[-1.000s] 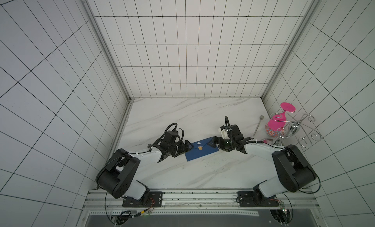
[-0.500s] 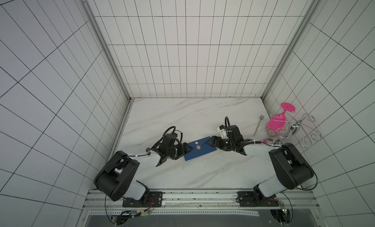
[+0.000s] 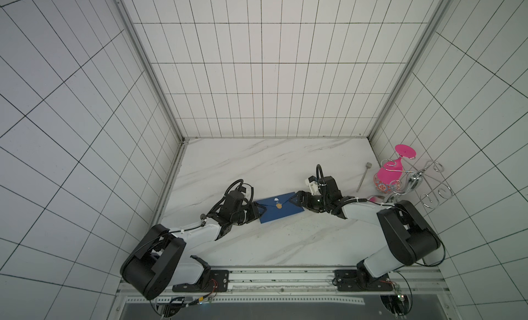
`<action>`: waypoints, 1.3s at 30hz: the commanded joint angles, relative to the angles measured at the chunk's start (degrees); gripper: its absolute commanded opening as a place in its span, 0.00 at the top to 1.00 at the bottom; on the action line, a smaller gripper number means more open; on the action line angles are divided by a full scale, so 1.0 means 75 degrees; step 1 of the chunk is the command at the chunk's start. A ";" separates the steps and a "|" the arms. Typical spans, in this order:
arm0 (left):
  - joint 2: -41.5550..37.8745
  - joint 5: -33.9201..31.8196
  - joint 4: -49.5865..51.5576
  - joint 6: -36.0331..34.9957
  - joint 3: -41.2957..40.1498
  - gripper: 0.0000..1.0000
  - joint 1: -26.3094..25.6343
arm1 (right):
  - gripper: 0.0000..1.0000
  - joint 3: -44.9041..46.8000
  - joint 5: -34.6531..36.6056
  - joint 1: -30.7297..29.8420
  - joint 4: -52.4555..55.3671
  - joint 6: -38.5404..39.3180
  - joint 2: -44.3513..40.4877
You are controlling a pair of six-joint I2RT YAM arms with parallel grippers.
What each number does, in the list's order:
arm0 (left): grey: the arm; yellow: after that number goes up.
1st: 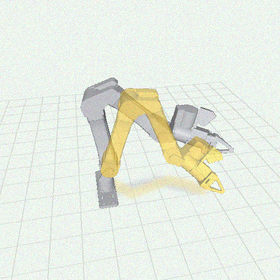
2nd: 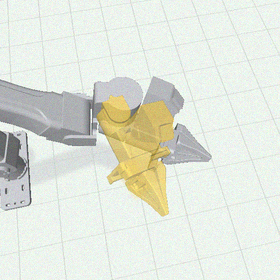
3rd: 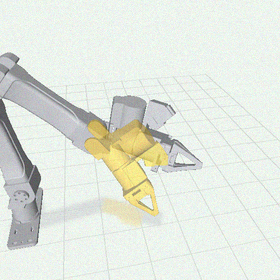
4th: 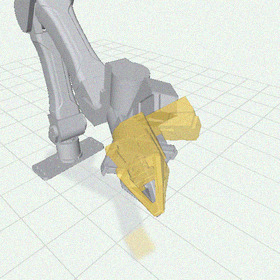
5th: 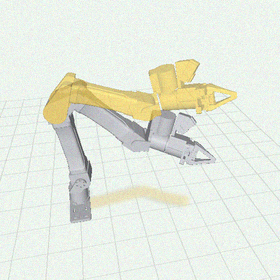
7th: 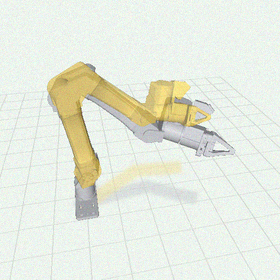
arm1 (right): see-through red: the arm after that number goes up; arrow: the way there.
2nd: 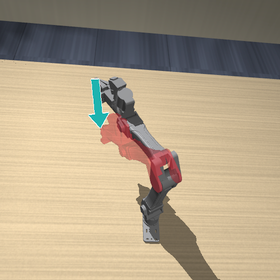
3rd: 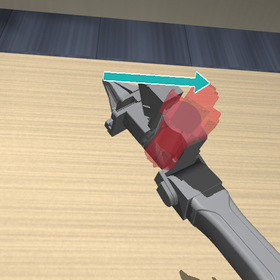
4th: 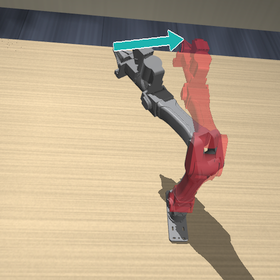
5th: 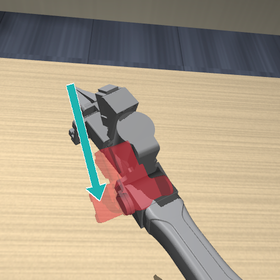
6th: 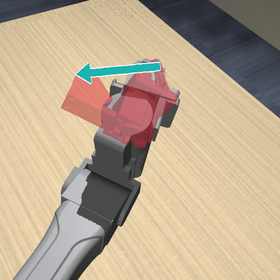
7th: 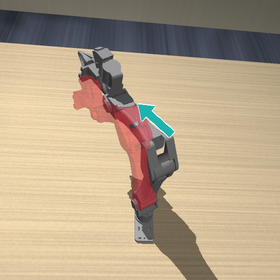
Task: Open the envelope
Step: Pick up the envelope from the center of the board, then open the envelope flap on the envelope.
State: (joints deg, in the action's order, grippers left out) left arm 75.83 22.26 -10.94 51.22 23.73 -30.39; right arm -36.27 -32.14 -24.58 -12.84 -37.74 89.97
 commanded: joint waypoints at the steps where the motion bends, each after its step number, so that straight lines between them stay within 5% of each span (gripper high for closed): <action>1: 0.0157 -0.0067 -0.0540 0.0119 -0.0019 0.59 -0.0037 | 0.02 0.0243 -0.0039 -0.0187 0.0403 -0.0317 0.0244; 4: 0.0299 -0.0048 -0.0673 0.0147 0.0030 0.71 -0.0038 | 0.01 0.0209 0.0016 -0.0296 0.0354 -0.0370 0.0249; 10: 0.0257 -0.0074 -0.0657 0.0080 0.0063 0.78 -0.0032 | 0.02 0.0225 0.0089 -0.0391 0.0282 -0.0429 0.0320; 14: 0.0095 -0.0173 -0.0374 -0.0195 0.0169 1.00 -0.0037 | 0.01 0.0147 0.0213 -0.0376 0.0499 -0.0327 0.0224; 23: 0.0341 -0.0050 0.1038 -0.1709 0.1556 1.00 -0.0032 | 0.01 -0.1249 0.3550 -0.0427 0.4669 0.1754 -0.2255; 26: 0.0443 0.0625 0.1170 -0.2083 0.2065 1.00 -0.0036 | 0.02 -0.1823 0.4363 -0.0622 0.5445 0.2362 -0.2853; 31: 0.0537 0.2087 0.1618 -0.2420 0.3098 1.00 -0.0026 | 0.01 -0.3136 0.4930 -0.1155 0.6175 0.2921 -0.3024; 39: 0.0406 0.2697 0.3115 -0.2644 0.4374 1.00 -0.0001 | 0.16 -0.4287 0.5025 -0.2231 0.5554 0.3546 -0.2588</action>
State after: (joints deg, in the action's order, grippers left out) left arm 79.26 39.07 7.09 32.84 54.26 -30.44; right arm -65.78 3.27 -39.33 28.93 -14.68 68.90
